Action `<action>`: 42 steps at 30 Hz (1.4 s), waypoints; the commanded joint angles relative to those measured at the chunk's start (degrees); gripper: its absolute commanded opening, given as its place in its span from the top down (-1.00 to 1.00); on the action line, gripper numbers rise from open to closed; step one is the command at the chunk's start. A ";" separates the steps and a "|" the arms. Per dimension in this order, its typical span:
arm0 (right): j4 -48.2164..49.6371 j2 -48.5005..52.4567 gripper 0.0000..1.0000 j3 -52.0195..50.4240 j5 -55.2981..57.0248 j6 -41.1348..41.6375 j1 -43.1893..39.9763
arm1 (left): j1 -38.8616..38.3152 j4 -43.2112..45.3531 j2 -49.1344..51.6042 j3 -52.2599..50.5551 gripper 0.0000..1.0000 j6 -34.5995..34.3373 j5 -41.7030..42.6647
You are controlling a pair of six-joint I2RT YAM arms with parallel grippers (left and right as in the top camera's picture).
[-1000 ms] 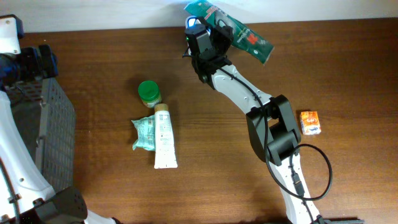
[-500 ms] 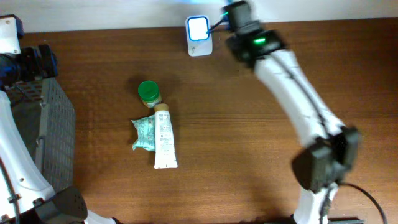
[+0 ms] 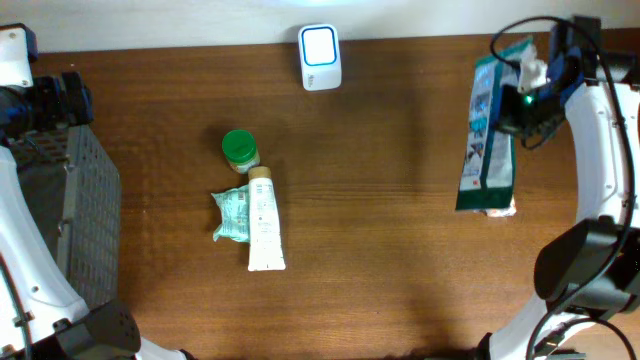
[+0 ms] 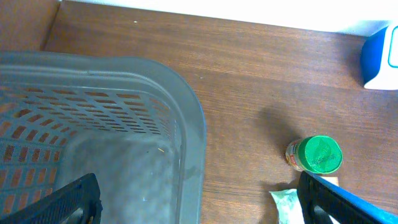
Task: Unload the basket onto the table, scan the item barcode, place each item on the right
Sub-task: 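Lay the green packet on the right side and release, then reach the right gripper to the white tube and grasp it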
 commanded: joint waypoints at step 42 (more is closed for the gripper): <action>22.36 4.66 -0.50 -18.08 -23.39 7.76 31.47 | 0.26 0.09 -0.04 -0.11 -0.99 -0.52 0.59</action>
